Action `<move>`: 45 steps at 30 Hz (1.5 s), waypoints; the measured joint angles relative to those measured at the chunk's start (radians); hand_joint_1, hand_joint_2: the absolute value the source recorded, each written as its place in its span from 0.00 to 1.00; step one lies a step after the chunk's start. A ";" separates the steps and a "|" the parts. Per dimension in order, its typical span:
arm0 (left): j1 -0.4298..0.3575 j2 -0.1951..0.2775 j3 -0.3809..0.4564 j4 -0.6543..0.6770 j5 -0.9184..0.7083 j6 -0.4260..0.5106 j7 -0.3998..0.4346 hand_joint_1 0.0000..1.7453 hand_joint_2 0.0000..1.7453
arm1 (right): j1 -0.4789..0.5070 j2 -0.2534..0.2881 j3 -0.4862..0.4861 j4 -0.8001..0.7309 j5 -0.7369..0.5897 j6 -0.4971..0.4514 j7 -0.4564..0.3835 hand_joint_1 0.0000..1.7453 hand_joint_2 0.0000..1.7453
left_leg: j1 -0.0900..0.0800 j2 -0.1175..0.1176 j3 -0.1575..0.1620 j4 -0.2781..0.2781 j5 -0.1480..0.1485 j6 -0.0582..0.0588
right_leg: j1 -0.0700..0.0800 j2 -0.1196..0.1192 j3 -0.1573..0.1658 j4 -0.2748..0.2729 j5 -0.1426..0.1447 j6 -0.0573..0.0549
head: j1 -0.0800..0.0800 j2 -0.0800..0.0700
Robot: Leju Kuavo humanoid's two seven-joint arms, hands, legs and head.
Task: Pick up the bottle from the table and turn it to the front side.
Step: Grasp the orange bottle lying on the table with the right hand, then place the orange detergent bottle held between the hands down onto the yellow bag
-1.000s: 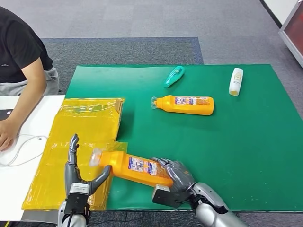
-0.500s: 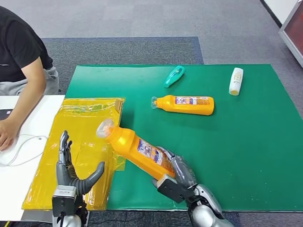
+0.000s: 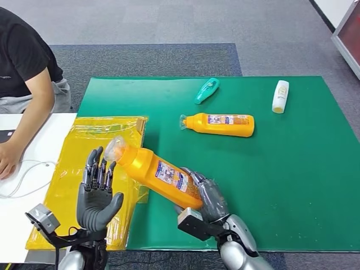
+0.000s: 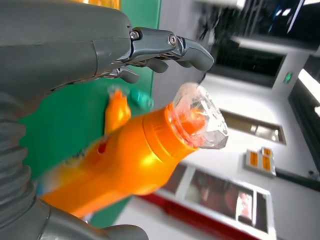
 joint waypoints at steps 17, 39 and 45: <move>-0.022 -0.038 0.004 0.000 0.124 -0.104 0.052 0.00 1.00 | -0.024 0.018 0.051 -0.018 -0.031 0.027 -0.012 1.00 1.00 | 0.000 0.000 -0.001 0.000 0.000 0.000 | 0.000 0.000 -0.001 0.000 0.000 0.000 | 0.000 0.000; -0.169 -0.058 0.000 0.081 0.135 -0.145 0.049 0.00 1.00 | -0.092 0.006 0.114 -0.209 -0.308 0.275 0.024 1.00 1.00 | 0.000 0.000 -0.002 0.001 0.001 0.000 | 0.000 0.000 -0.002 0.000 0.001 0.001 | 0.000 0.000; -0.180 -0.062 -0.002 0.090 0.137 -0.153 0.049 0.00 1.00 | -0.110 0.004 0.119 -0.209 -0.308 0.279 0.025 1.00 1.00 | 0.000 0.000 -0.002 0.001 0.001 0.000 | 0.000 0.000 -0.002 0.000 0.001 0.001 | 0.000 0.000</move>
